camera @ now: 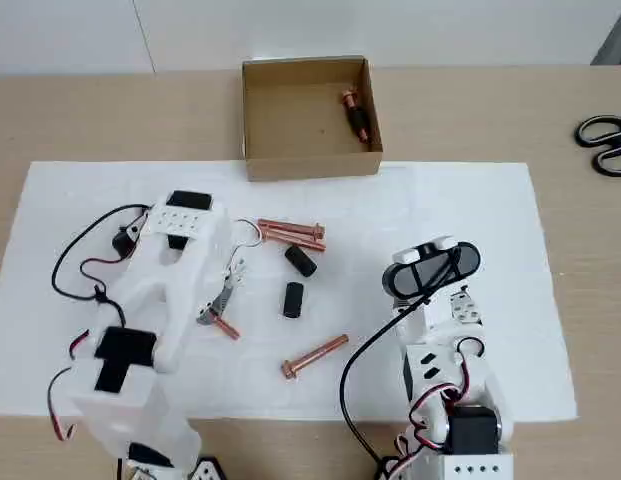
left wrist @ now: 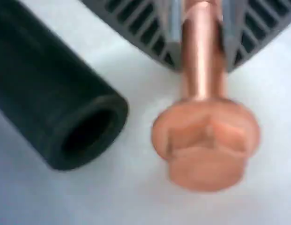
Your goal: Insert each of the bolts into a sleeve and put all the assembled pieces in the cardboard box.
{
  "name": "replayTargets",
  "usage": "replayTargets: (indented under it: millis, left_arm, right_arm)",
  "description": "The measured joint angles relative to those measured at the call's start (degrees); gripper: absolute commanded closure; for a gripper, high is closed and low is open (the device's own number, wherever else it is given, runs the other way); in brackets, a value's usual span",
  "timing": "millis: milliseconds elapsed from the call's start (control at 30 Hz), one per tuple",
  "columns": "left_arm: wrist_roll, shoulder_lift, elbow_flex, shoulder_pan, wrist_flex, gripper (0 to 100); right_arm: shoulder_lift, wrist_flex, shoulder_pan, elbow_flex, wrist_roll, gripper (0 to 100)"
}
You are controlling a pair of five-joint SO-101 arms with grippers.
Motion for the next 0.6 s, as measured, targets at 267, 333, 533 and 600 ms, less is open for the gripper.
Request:
replayTargets:
  millis: [267, 333, 533, 600]
  left_arm:
    - [-2.4, 0.9, -7.6, 2.7, 11.0, 99]
    - [-2.4, 0.9, -8.6, 3.9, 11.2, 99]
    - [-2.4, 1.0, -14.3, 6.1, 11.3, 99]
    - [-3.0, 1.0, -17.6, 6.2, 11.3, 99]
  right_arm:
    - [0.0, 0.0, 0.0, 0.0, 0.0, 99.1]
    - [0.0, 0.0, 0.0, 0.0, 0.0, 99.1]
    - [0.0, 0.0, 0.0, 0.0, 0.0, 99.1]
    - [0.0, 0.0, 0.0, 0.0, 0.0, 99.1]
